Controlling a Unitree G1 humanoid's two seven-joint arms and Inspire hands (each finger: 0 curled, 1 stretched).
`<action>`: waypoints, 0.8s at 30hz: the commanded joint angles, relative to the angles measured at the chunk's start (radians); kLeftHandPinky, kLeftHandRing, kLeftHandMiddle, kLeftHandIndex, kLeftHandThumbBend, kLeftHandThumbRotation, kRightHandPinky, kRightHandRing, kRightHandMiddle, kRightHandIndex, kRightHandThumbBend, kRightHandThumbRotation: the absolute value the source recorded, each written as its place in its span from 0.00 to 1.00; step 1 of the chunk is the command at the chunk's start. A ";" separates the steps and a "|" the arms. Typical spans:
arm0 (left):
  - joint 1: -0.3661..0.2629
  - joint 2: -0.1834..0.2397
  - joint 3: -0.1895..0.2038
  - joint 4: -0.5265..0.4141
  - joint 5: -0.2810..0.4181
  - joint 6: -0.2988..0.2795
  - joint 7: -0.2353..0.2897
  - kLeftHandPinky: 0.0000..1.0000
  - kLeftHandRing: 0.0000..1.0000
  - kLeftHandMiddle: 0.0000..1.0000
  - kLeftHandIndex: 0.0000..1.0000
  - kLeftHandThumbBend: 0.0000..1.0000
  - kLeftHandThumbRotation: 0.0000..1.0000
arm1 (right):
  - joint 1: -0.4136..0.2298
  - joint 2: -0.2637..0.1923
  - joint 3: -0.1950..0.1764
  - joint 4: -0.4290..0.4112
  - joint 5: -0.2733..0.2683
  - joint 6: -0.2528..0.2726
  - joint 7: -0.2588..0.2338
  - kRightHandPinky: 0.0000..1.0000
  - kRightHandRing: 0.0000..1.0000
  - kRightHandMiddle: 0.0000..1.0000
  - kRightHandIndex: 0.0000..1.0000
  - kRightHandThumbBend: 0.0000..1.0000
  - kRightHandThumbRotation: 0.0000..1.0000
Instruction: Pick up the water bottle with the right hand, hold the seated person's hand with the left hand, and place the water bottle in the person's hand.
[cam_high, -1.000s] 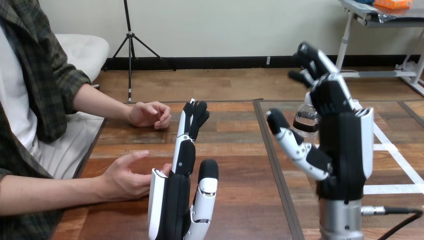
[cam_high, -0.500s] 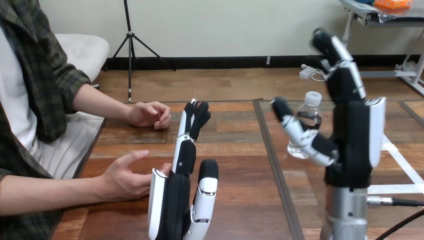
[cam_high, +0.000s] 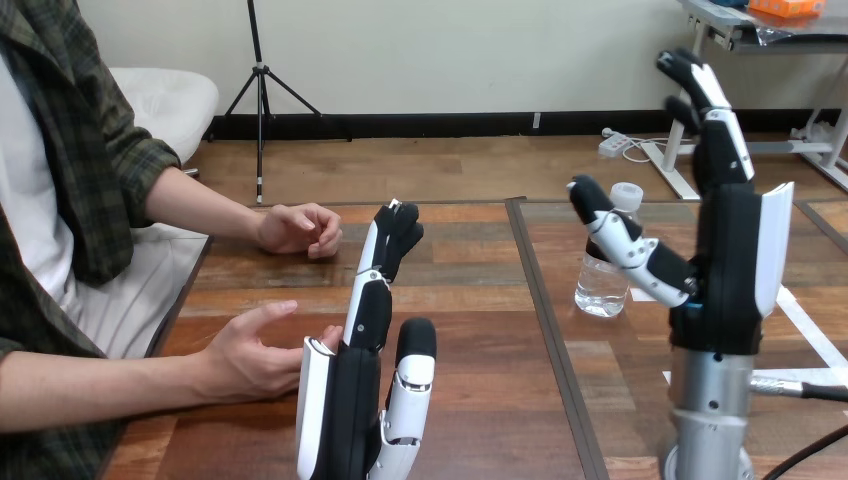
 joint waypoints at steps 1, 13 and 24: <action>0.024 -0.079 -0.021 -0.039 -0.015 0.004 -0.002 0.98 0.91 0.93 0.96 0.25 1.00 | -0.094 -0.036 -0.001 0.046 -0.013 0.014 -0.037 0.91 0.94 0.91 0.84 0.75 0.41; 0.024 -0.073 -0.018 -0.038 -0.009 0.002 -0.002 0.98 0.92 0.94 0.98 0.26 1.00 | -0.145 -0.079 0.012 0.140 -0.006 0.054 -0.088 0.99 0.98 0.93 0.85 0.80 0.44; 0.027 -0.070 -0.019 -0.038 -0.011 0.000 -0.007 0.99 0.92 0.95 0.99 0.26 1.00 | -0.197 -0.105 0.018 0.218 0.024 0.103 -0.094 1.00 1.00 0.98 0.87 0.82 0.41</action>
